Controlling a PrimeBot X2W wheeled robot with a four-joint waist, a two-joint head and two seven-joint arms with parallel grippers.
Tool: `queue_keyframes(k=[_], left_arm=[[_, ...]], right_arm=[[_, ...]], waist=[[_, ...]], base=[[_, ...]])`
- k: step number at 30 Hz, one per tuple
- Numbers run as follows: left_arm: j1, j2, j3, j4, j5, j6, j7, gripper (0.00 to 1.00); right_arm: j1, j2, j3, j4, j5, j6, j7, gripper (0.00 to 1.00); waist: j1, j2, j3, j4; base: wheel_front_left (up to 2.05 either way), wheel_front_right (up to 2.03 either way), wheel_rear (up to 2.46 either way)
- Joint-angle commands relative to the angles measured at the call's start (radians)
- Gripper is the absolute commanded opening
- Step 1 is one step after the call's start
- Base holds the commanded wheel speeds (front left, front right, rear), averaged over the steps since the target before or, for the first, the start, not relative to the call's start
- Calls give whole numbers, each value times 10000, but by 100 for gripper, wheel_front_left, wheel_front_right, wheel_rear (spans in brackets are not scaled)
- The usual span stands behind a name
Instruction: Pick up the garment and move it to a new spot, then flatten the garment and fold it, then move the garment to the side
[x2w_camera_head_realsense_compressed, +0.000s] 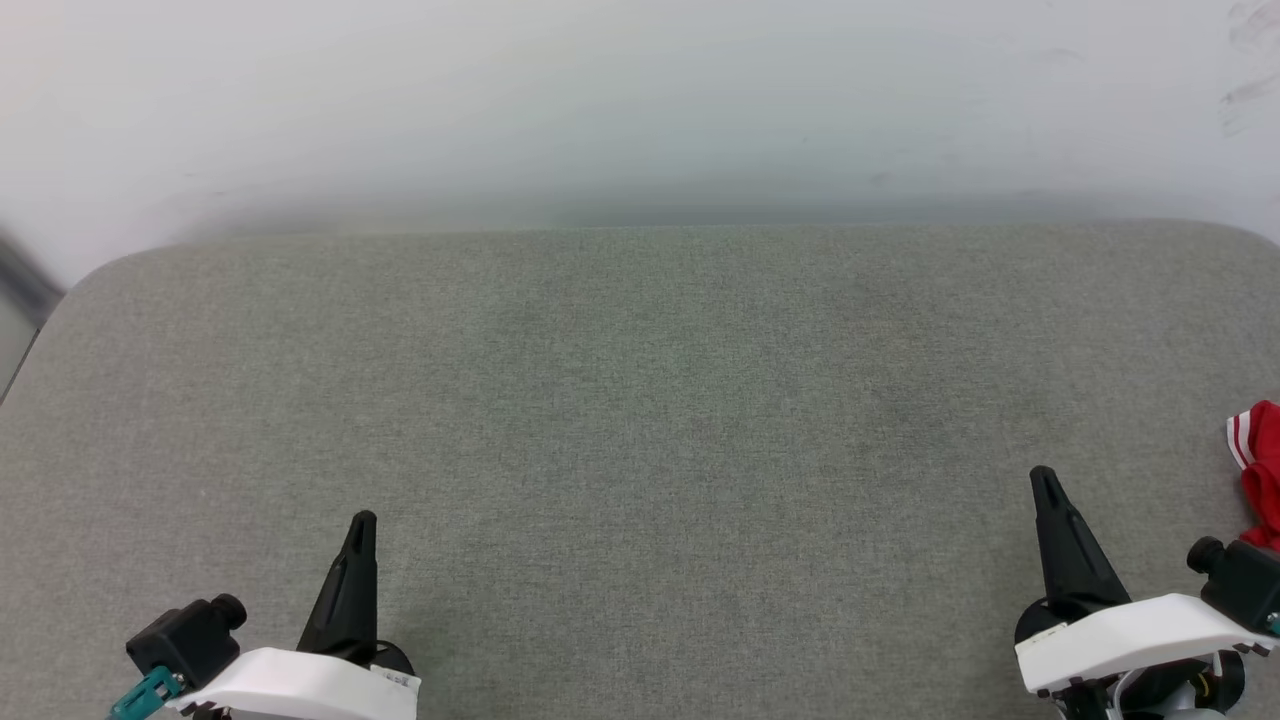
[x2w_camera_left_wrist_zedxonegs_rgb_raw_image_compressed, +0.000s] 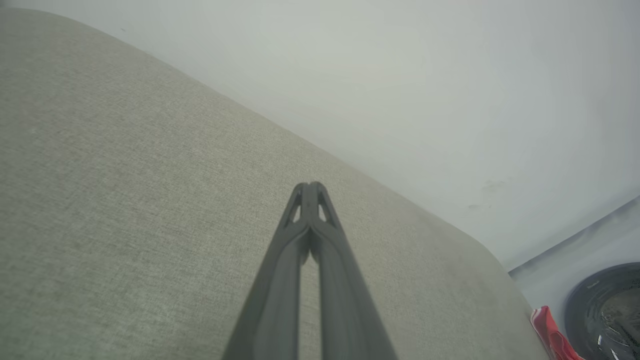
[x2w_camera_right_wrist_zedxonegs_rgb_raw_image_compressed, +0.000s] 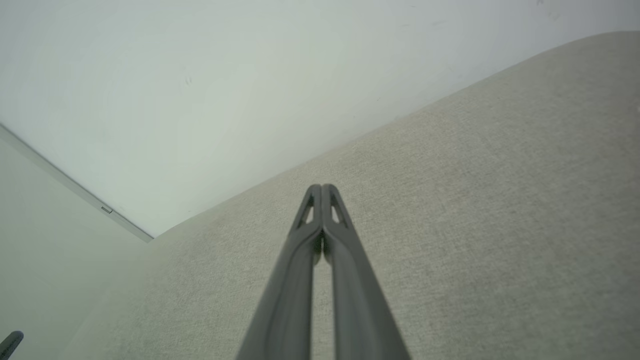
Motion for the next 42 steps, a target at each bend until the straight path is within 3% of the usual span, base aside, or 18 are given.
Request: queue_keyframes(k=[1, 42], left_arm=[[-268, 25, 76, -65, -352, -3, 62, 0], [-885, -104, 495, 605, -5060, -16, 1300, 0]], right_arm=[[-278, -86, -39, -73, 397, 1, 43, 0], [-635, -129, -306, 615, 5562, -1, 924, 0]], waist=[[-1, 0, -4, -3], [-1, 0, -142, -83]], base=[[0, 0, 0], [0, 0, 0]])
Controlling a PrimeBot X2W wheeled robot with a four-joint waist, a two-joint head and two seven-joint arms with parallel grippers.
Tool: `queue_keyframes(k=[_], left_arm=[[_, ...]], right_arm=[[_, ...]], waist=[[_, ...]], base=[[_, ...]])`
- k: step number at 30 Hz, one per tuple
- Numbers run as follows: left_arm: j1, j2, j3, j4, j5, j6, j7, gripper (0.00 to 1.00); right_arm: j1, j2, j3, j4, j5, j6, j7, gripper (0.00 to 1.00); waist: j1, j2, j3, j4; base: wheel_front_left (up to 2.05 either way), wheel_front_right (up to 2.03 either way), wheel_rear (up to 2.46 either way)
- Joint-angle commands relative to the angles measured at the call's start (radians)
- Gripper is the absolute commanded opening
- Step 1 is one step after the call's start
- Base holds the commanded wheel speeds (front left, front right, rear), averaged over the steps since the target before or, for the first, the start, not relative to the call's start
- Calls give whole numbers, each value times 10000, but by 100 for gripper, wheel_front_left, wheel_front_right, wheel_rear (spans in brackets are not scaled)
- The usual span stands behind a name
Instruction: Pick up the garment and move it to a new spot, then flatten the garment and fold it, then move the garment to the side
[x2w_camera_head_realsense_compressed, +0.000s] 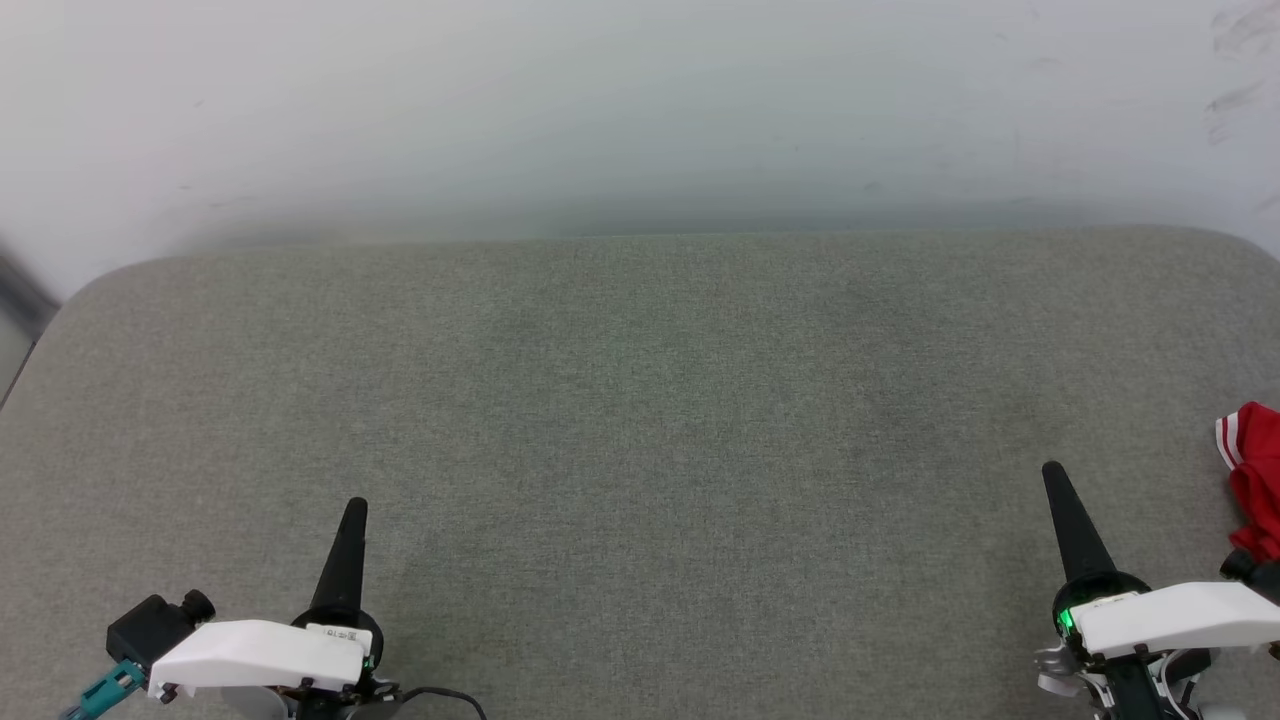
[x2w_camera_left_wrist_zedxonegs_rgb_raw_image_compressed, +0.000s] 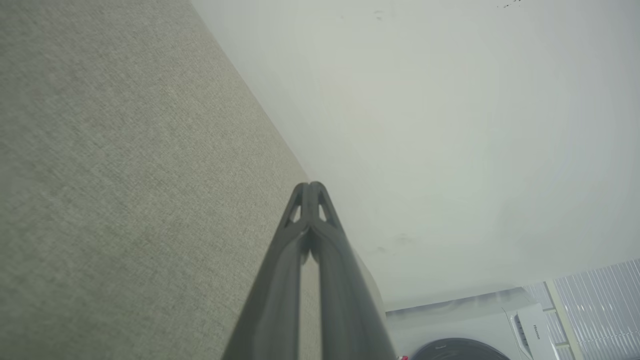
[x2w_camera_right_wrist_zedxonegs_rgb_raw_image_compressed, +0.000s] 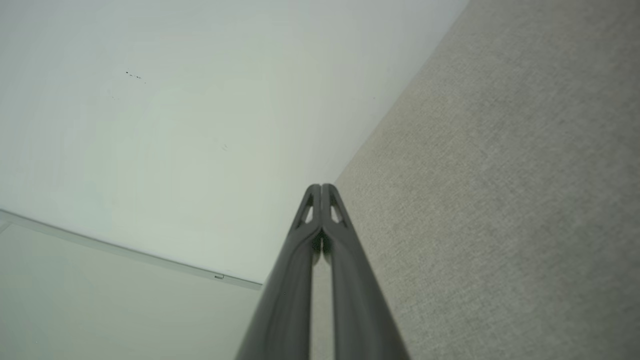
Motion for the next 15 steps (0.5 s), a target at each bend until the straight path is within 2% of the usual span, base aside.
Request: queue_keyframes(k=[1, 15], left_arm=[[-252, 24, 58, -45, -180, -16, 52, 0], [-443, -50, 230, 180, -1569, -20, 471, 0]], right_arm=[[-192, -77, -28, -38, 206, -1, 51, 0], [-294, -62, -143, 185, 1747, 0, 333, 0]], waist=[[-1, 0, -3, -2], [-1, 0, -58, -34]], base=[[0, 0, 0], [0, 0, 0]])
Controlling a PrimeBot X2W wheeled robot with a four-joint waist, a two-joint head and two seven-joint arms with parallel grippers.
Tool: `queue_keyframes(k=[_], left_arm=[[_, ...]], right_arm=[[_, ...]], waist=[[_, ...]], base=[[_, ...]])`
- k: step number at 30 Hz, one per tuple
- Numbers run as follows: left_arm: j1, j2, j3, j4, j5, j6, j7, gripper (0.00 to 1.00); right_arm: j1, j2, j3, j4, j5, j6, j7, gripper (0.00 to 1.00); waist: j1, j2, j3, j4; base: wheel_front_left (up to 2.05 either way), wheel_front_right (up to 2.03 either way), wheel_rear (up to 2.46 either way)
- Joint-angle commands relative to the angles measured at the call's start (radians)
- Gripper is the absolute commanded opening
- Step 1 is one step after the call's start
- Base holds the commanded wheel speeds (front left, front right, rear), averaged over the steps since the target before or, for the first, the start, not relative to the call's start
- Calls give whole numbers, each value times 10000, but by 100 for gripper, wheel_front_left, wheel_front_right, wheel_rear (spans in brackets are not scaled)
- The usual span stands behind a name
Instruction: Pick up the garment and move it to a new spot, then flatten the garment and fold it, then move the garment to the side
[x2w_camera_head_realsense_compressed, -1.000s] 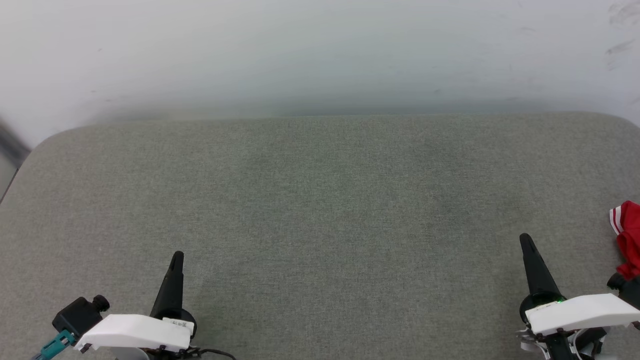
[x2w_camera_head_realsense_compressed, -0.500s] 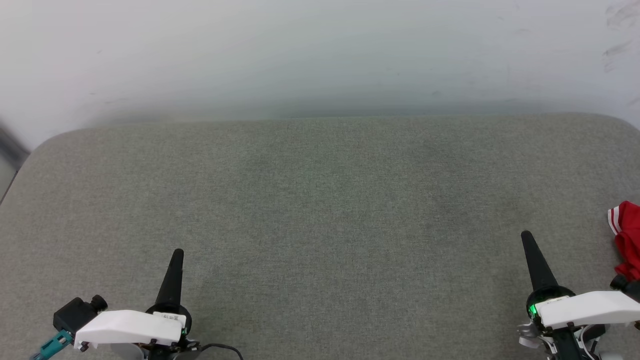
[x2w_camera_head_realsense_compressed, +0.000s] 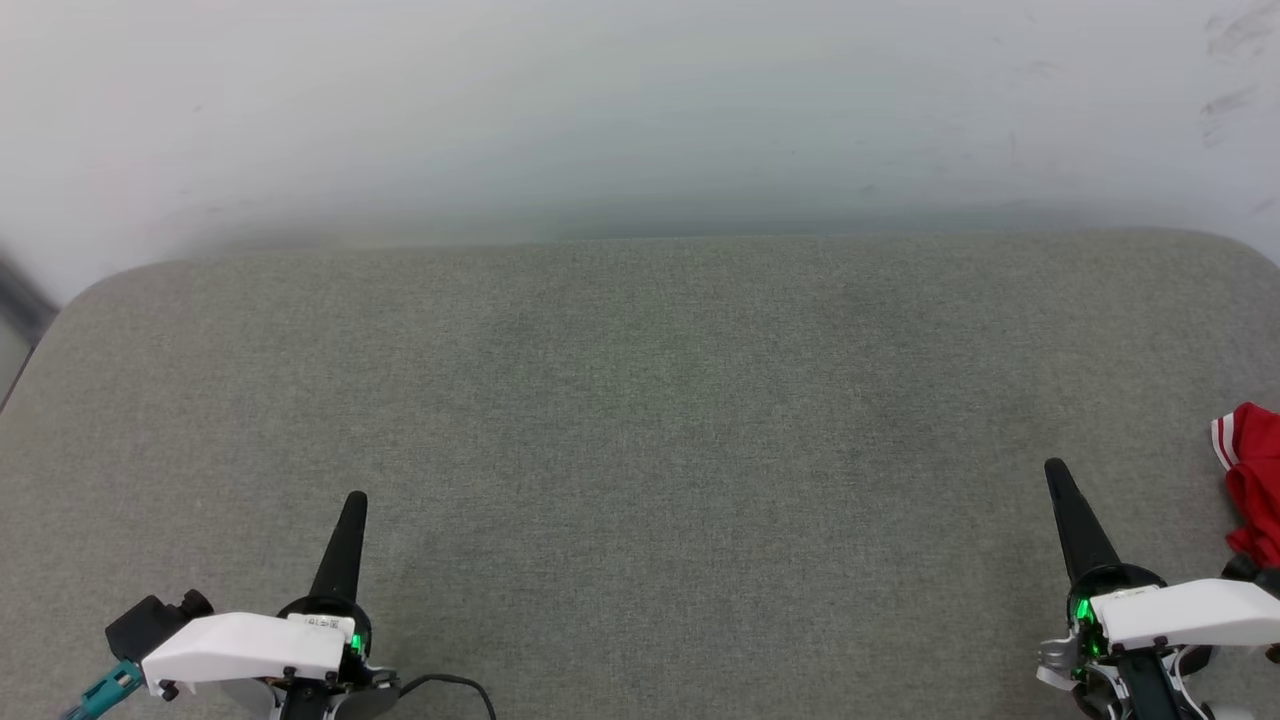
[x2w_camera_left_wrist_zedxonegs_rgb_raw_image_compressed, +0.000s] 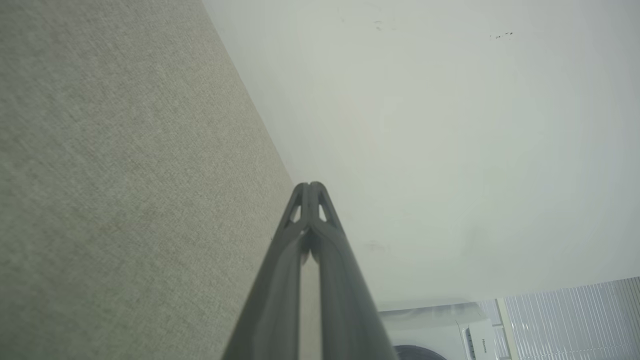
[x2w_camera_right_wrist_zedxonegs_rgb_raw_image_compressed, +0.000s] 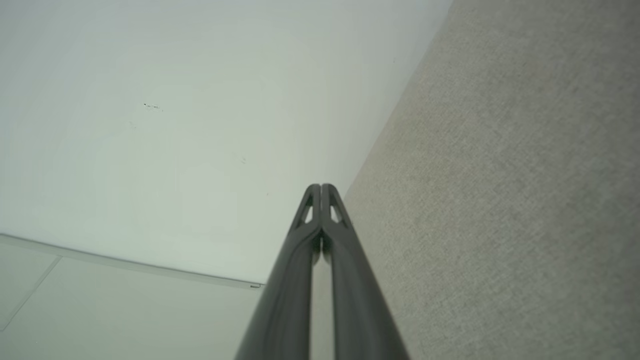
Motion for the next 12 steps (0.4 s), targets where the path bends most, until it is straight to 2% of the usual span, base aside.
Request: queue_keyframes(k=[1, 12], left_arm=[[-251, 17, 57, -8, -186, -20, 65, 0], [-348, -41, 172, 122, -1018, -23, 333, 0]], right_arm=[[-162, -58, -37, -4, 211, 2, 26, 0], [-232, -42, -108, 128, 1140, 1, 212, 0]], waist=[[0, 0, -3, -2], [0, 0, -41, -24]], base=[[0, 0, 0], [0, 0, 0]])
